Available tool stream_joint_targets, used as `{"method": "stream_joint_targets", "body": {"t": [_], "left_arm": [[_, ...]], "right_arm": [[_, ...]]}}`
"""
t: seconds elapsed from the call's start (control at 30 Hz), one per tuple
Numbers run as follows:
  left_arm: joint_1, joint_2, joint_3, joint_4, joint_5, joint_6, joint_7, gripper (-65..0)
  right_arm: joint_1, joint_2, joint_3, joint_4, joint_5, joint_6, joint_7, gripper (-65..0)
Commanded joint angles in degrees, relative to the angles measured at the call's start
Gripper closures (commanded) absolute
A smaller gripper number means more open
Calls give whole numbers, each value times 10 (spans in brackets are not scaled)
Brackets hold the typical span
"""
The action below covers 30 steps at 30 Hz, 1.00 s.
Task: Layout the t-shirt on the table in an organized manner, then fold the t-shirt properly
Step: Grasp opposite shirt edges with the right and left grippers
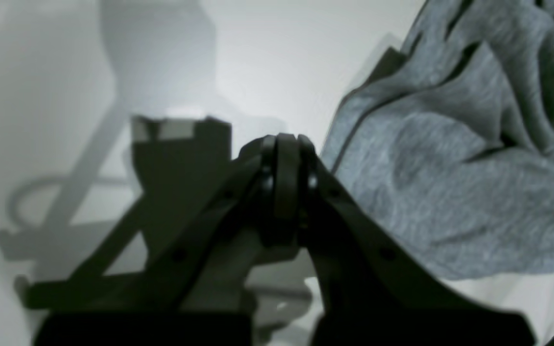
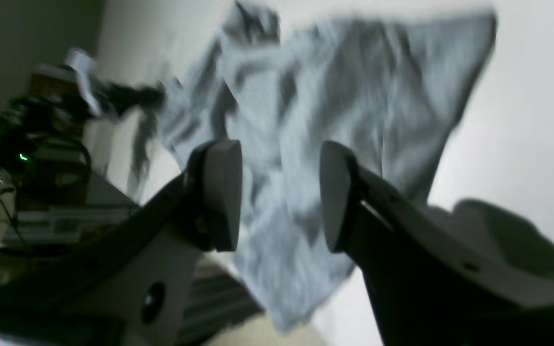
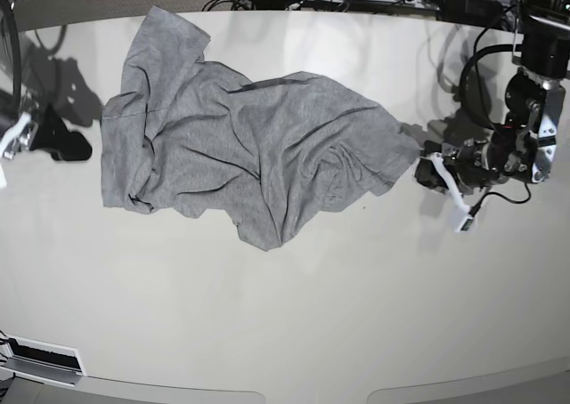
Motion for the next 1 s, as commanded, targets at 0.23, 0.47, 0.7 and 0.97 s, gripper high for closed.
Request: {"method": "stream_joint_targets", "body": {"t": [0.23, 0.47, 0.7, 0.97], "left_arm": [[-12, -9, -94, 29, -52, -22, 14, 0], [-11, 0, -92, 26, -96, -58, 50, -274], [-1, 11, -86, -11, -95, -60, 57, -325], [-3, 36, -64, -127, -76, -90, 24, -325]], "right_arm": [[-25, -16, 3, 9, -2, 3, 9, -287], [-20, -30, 3, 9, 9, 3, 9, -287], [-20, -30, 3, 9, 9, 3, 9, -287], [-20, -30, 3, 9, 9, 3, 9, -287]]}}
